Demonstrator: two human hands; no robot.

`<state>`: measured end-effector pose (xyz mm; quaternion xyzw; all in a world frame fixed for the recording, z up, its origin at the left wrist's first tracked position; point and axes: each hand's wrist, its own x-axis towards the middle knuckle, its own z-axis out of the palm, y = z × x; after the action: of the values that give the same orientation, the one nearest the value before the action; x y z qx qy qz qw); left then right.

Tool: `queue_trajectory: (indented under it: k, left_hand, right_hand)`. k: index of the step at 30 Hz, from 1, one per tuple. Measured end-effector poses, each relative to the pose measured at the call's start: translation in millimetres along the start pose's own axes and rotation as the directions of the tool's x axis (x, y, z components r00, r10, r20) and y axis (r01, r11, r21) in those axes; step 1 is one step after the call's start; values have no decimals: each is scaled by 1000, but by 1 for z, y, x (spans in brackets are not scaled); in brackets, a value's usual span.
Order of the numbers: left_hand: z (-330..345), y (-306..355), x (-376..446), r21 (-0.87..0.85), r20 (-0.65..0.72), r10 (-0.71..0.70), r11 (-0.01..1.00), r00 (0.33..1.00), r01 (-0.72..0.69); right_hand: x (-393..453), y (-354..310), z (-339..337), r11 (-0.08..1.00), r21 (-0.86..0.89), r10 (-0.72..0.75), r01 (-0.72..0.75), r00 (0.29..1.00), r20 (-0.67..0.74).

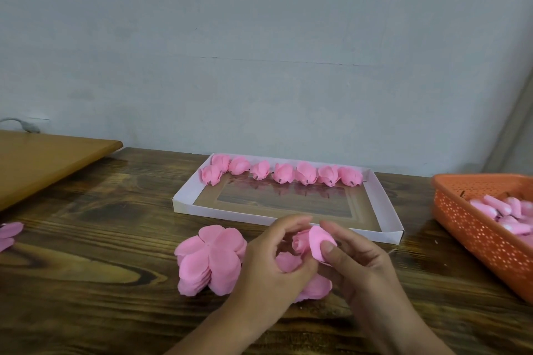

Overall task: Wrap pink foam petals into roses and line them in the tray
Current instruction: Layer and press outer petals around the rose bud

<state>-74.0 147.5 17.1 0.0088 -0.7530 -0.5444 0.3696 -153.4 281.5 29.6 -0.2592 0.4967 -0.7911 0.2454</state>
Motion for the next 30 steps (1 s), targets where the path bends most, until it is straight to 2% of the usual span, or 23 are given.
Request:
queue_trajectory:
  k: [6, 11, 14, 19, 30]
  left_hand:
    - [-2, 7, 2, -7, 33, -29, 1000, 999, 30]
    - [-6, 11, 5, -99, 88, -152, 982, 984, 161]
    - [-10, 10, 10, -183, 122, -246, 947, 962, 265]
    - [-17, 9, 14, -202, 185, -336, 907, 923, 371]
    - [-14, 12, 14, -258, 184, -395, 864, 900, 432]
  right_hand:
    - [0, 1, -2, 997, -78, 9, -8, 1000, 19]
    - [1, 4, -5, 1000, -24, -16, 16, 1000, -27]
    - [1, 4, -6, 999, -46, -18, 17, 999, -27]
    - [1, 6, -5, 993, -112, -25, 24, 1000, -7]
    - [-1, 6, 1, 979, -196, -52, 59, 998, 38]
